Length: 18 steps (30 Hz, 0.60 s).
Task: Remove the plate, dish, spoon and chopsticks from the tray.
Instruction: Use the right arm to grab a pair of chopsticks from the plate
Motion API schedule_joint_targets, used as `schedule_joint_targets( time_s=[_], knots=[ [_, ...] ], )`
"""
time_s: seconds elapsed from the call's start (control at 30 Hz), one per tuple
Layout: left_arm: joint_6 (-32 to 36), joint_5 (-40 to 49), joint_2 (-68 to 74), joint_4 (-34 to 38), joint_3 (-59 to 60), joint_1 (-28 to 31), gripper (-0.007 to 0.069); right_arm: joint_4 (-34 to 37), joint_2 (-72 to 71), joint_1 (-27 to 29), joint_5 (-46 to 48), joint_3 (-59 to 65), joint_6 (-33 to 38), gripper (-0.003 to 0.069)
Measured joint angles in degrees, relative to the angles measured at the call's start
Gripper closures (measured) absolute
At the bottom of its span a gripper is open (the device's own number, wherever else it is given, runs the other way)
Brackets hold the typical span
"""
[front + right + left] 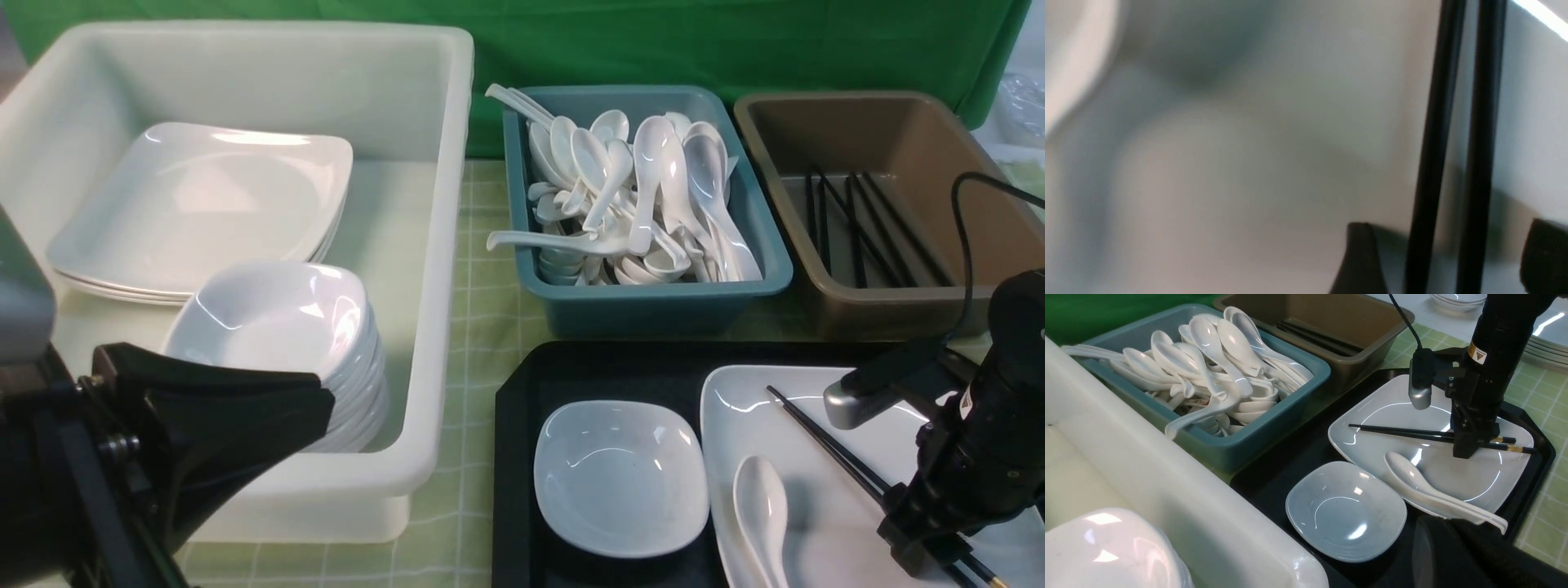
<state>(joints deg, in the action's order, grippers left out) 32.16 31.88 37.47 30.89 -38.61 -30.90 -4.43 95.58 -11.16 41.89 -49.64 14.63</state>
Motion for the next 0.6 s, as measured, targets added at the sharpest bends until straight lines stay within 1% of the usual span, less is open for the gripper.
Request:
schedule_joint_targets(
  time_s=[0.2, 0.27, 0.4, 0.47, 0.6],
  knots=[
    [0.1, 0.0, 0.0, 0.0, 0.0, 0.0, 0.0601, 1.6, 1.1, 0.0, 1.4, -0.8, 1.0, 0.0277],
    [0.4, 0.0, 0.0, 0.0, 0.0, 0.0, 0.0601, 1.8, 1.2, 0.1, 1.6, -0.9, 2.5, 0.0353],
    [0.6, 0.0, 0.0, 0.0, 0.0, 0.0, 0.0601, 1.4, 1.0, 0.1, 1.5, -0.9, 4.6, 0.0559],
    [0.7, 0.0, 0.0, 0.0, 0.0, 0.0, 0.0601, 1.5, 0.5, 0.1, 1.5, -0.9, 4.9, 0.0583],
    [0.7, -0.1, 0.0, 0.0, 0.0, 0.0, 0.0601, 2.9, -2.6, 0.1, 4.3, -0.1, 6.1, 0.0583]
  ],
)
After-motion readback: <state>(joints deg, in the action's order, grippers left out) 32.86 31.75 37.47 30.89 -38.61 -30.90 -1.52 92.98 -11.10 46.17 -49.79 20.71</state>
